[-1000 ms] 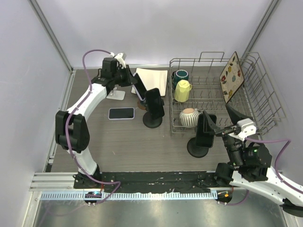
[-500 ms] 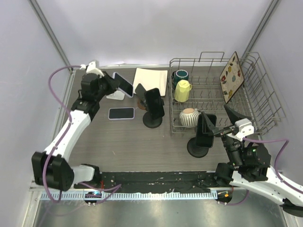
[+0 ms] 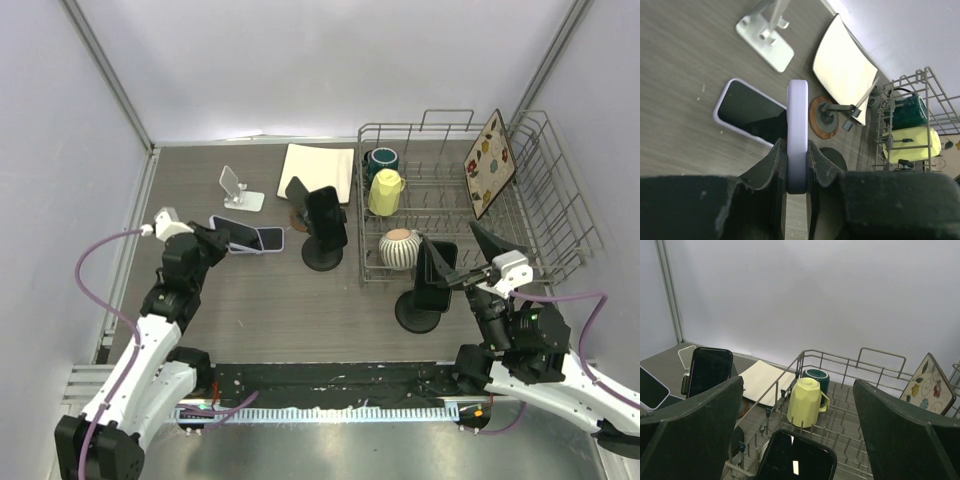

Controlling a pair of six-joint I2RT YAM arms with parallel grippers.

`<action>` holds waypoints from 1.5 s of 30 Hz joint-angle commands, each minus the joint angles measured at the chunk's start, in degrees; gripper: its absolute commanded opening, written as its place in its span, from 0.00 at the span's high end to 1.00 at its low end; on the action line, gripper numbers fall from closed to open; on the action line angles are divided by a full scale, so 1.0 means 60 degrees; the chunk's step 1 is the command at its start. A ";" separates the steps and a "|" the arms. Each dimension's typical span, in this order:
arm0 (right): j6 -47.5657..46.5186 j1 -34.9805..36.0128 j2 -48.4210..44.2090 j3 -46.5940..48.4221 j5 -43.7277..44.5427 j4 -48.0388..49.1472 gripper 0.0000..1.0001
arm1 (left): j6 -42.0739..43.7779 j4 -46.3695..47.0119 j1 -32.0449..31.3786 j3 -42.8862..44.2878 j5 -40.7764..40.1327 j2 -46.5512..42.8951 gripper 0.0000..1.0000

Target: Remove the phone from the phone stand

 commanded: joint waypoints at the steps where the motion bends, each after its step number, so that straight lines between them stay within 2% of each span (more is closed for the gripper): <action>1: 0.0114 -0.0008 0.0137 0.0317 -0.0128 0.0071 0.03 | -0.1045 0.0962 -0.0002 -0.0869 -0.0519 -0.0673 1.00; 6: 0.0143 -0.0008 0.0210 0.0317 -0.0143 0.0041 0.03 | -0.1647 0.2719 -0.0002 -0.1851 0.0374 0.0115 1.00; 12: 0.0100 -0.0008 0.0210 0.0331 -0.0128 0.0012 0.03 | -0.1792 0.4213 -0.0002 -0.2159 0.1151 0.1725 1.00; 17: 0.0071 -0.0008 0.0210 0.0346 -0.0099 -0.0003 0.03 | -0.2364 0.5399 -0.0002 -0.2497 0.1518 0.2519 1.00; 28: 0.0056 -0.0008 0.0239 0.0346 -0.0069 -0.0032 0.03 | -0.2584 0.5035 -0.0045 -0.2833 0.1709 0.2564 1.00; 31: 0.0070 -0.0008 0.0254 0.0346 -0.0055 -0.0032 0.03 | -0.2788 0.5035 -0.0061 -0.3141 0.1621 0.2506 0.89; 32: 0.0070 -0.0008 0.0283 0.0332 -0.0069 -0.0032 0.03 | -0.2804 0.5035 -0.0060 -0.3258 0.1592 0.2491 0.80; 38: 0.0070 -0.0008 0.0327 0.0332 -0.0084 -0.0032 0.03 | -0.2673 0.4539 -0.0090 -0.3289 0.1504 0.2301 0.50; 45: 0.0070 -0.0008 0.0386 0.0346 -0.0055 -0.0047 0.03 | -0.2044 0.3294 -0.0104 -0.3039 0.1548 0.2110 0.29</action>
